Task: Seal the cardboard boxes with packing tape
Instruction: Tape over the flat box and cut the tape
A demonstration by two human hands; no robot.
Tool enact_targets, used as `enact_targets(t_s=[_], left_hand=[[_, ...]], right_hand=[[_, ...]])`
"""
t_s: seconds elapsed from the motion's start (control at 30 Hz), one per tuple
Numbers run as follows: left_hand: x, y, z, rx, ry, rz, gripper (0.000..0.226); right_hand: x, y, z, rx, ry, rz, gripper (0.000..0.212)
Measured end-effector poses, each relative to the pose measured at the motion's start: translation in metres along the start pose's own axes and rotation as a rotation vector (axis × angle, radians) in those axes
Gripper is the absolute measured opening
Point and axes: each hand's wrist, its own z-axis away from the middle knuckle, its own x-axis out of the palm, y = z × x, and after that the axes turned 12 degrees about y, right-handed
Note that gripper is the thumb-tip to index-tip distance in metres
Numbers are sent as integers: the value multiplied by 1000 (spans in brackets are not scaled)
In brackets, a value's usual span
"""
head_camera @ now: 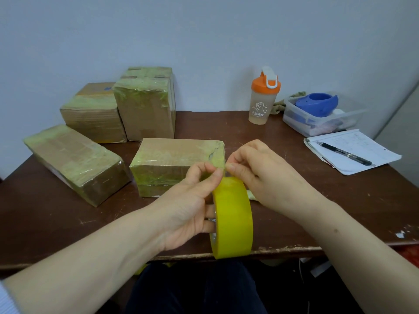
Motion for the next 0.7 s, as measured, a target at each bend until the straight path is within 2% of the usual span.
enact_targets(t_s=[0.13, 0.2, 0.3, 0.37, 0.47, 0.53, 0.6, 0.67, 0.7], left_hand=[[1, 0, 0, 21, 37, -35, 17], [1, 0, 0, 14, 53, -41, 18], [2, 1, 0, 8, 70, -62, 18], [3, 1, 0, 8, 73, -60, 18], [5, 0, -1, 8, 112, -44, 22], [8, 1, 0, 6, 123, -36, 28], [13, 1, 1, 2, 128, -34, 29], [21, 0, 0, 7, 138, -41, 26], [25, 2, -1, 17, 140, -61, 24]], right_hand=[[2, 6, -3, 11, 2, -16, 16], [2, 8, -4, 39, 32, -87, 12], [2, 11, -6, 105, 61, -220, 19], [3, 13, -6, 192, 96, -294, 24], [-3, 16, -3, 449, 208, -446, 47], [-6, 19, 7, 464, 127, -246, 66], [-6, 17, 20, 460, -78, -158, 89], [-5, 14, 28, 467, -212, -294, 102], [-7, 14, 30, 460, -225, -370, 102]])
